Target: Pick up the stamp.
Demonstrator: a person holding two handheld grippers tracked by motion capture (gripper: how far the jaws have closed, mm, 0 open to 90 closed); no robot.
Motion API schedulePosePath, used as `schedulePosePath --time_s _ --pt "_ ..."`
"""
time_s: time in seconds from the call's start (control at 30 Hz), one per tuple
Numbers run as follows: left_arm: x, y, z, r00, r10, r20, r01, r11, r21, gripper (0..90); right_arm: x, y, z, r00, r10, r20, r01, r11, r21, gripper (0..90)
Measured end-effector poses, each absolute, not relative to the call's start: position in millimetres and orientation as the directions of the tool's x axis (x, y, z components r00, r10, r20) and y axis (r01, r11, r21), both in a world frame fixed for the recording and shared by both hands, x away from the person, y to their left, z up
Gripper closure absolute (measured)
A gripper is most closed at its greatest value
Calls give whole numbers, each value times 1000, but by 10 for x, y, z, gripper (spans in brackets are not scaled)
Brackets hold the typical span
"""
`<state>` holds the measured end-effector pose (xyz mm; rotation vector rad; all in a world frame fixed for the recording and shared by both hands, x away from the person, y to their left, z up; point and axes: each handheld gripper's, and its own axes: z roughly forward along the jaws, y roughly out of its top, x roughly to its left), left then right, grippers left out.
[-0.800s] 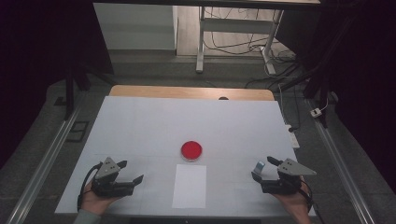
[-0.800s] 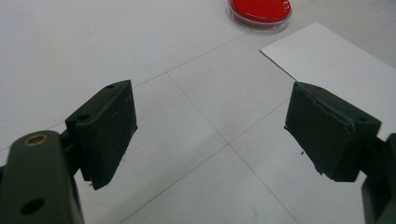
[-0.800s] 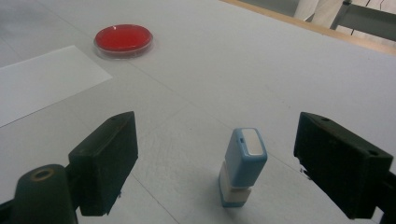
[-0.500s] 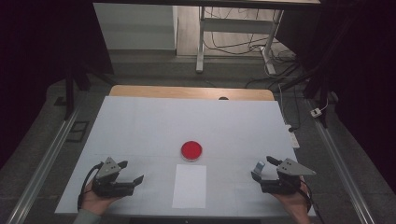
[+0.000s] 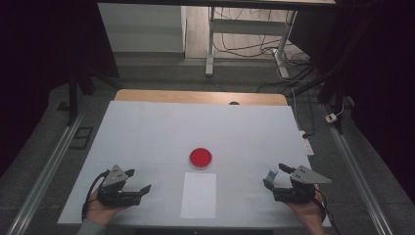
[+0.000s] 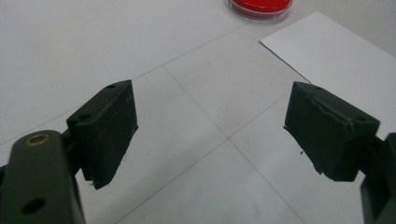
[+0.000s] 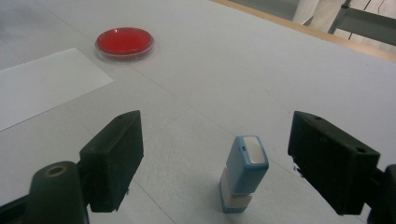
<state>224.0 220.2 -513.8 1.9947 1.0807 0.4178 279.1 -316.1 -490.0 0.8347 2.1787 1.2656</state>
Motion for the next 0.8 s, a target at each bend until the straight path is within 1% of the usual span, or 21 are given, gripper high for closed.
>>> schedulePosePath --time_s 0.43,0.63,0.8 --pt "2250 2204 -5144 572 815 -91 550 -299 780 176 2807 -3151 -4808 -690 715 -110 252 380 890 211" --pt "2255 2196 -5145 571 816 -92 553 -300 778 176 2833 -3117 -4705 -694 711 -113 249 385 889 221" --pt "2270 2201 -5146 571 815 -97 555 -297 777 175 2888 -3073 -4589 -700 706 -104 271 398 876 225"
